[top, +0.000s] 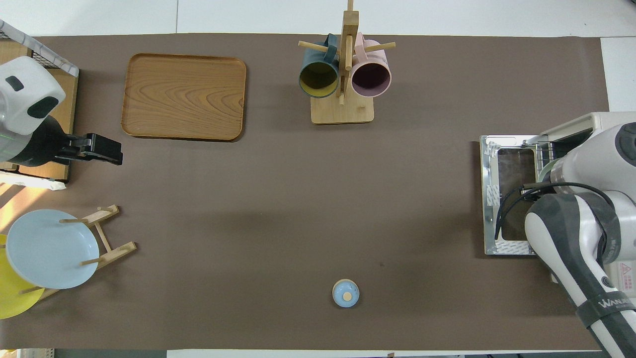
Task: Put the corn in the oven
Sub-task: 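Carry the corn with the right gripper into the open toaster oven, then lower the corn inside the oven and open the right gripper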
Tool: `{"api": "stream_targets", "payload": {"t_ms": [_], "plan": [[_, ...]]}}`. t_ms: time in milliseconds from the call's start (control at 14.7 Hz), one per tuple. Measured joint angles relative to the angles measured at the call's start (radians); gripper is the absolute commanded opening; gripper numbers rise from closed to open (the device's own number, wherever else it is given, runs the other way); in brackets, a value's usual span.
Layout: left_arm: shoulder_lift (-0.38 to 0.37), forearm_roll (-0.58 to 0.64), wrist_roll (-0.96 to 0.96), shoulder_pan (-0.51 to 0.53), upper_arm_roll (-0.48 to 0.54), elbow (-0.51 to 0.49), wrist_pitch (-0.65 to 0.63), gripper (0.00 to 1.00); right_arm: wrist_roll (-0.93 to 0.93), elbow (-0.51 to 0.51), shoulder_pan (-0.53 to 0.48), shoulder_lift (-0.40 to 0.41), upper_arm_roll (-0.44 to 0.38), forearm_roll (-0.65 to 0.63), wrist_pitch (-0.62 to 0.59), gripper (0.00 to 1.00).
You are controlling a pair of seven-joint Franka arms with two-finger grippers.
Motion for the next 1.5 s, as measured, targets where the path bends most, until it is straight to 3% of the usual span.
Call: {"api": "stream_targets", "payload": {"t_ms": [136,272,476,748,952,1020,1156,1497], "plan": [[0.000,0.000,0.000,0.000,0.000,0.000,0.000,1.00,0.000,-0.033,-0.004,-0.010,0.000,0.000,0.039,0.02],[0.000,0.000,0.000,0.000,0.000,0.000,0.000,1.00,0.000,-0.043,-0.005,-0.017,0.000,0.000,0.049,0.29],[0.000,0.000,0.000,0.000,0.000,0.000,0.000,1.00,-0.001,-0.050,-0.006,-0.018,0.000,0.001,0.049,0.44],[0.000,0.000,0.000,0.000,0.000,0.000,0.000,1.00,-0.002,-0.046,-0.006,-0.018,0.001,0.001,0.055,0.49],[0.000,0.000,0.000,0.000,0.000,0.000,0.000,1.00,-0.002,-0.013,0.001,-0.018,0.006,0.009,0.034,0.49],[0.000,0.000,0.000,0.000,0.000,0.000,0.000,1.00,-0.003,0.012,0.008,-0.017,0.008,0.029,0.006,0.42],[0.000,0.000,0.000,0.000,0.000,0.000,0.000,1.00,-0.004,0.068,0.041,-0.013,0.010,0.069,-0.047,0.00],[0.000,0.000,0.000,0.000,0.000,0.000,0.000,1.00,0.107,0.089,0.163,0.024,0.014,0.123,0.009,0.00]]}}
